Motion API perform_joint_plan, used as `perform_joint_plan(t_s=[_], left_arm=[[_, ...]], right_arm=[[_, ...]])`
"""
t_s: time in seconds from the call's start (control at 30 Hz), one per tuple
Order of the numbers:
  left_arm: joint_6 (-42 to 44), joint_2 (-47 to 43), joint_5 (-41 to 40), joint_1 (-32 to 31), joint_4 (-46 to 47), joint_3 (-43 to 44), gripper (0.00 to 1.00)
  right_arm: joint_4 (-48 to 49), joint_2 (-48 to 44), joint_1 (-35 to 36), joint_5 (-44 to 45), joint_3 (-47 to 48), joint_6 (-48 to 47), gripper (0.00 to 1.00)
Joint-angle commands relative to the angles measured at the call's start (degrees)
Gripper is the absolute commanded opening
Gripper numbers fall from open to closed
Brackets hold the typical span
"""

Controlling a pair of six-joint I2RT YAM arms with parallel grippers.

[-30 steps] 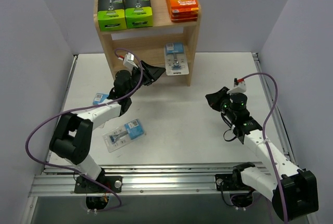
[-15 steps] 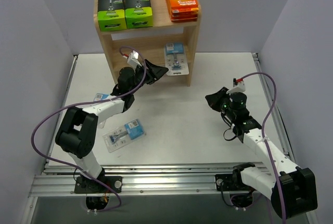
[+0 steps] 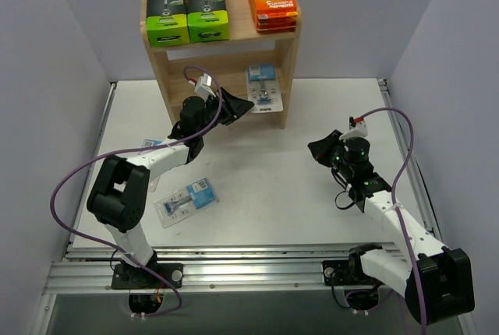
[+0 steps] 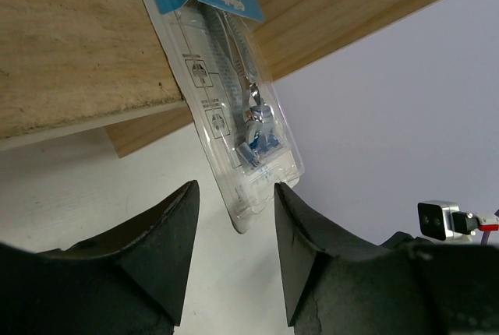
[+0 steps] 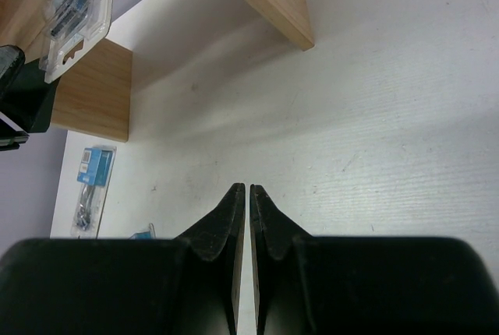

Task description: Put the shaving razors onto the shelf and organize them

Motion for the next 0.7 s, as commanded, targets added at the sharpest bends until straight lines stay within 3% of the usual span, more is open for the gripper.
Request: perform_joint_plan(t_s=[0.0,0.23,0.67], left_arm=[[0.3,0.4,1.5,-0.4,1.0,2.0,0.52],[-1.3,1.3,2.4,-0.4,3.0,2.1,0.5],[-3.2,3.0,3.3,-0.2,3.8,5.1,0.29]], right_arm=[[2.1,0.2,-0.4,-0.8,-0.1,-0.9,0.03],[3.0,0.3,-0.5,-1.4,0.2,0.1,0.03],[2.1,-0.2,-1.0,-1.5,-0.2,-0.9,0.03]])
